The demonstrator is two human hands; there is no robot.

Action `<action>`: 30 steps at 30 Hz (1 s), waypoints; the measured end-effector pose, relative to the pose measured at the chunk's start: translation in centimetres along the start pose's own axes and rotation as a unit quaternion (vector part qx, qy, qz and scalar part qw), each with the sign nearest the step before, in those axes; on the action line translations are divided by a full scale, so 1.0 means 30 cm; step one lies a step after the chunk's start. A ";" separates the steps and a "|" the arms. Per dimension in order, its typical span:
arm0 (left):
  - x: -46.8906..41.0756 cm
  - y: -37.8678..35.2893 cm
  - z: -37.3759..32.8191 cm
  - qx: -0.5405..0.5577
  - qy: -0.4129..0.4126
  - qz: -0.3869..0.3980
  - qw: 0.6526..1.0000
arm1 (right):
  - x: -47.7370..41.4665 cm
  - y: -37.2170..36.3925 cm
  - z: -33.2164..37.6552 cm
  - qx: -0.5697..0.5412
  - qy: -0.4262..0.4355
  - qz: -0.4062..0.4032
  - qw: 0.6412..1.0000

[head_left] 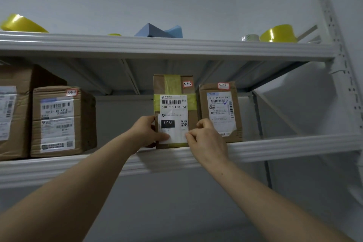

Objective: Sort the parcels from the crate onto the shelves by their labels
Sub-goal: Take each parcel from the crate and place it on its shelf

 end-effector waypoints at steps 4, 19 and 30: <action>-0.024 -0.012 0.001 -0.008 -0.001 0.001 1.000 | 0.006 -0.025 -0.007 0.027 0.002 0.005 1.000; -0.034 -0.030 -0.001 -0.053 -0.010 -0.021 0.998 | -0.007 -0.058 -0.019 0.006 0.017 0.020 1.000; 0.103 0.015 -0.037 -0.116 -0.020 -0.134 0.984 | 0.069 0.006 0.006 0.026 0.010 -0.010 1.000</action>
Point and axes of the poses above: each hand's wrist, its own x-axis away from the middle knuckle, its own y-axis out of the back of the hand, z = x × y, the point moved 9 cm from there along -x, towards the middle knuckle, and after that the axes turned 15 degrees about z, right-handed, at the moved point
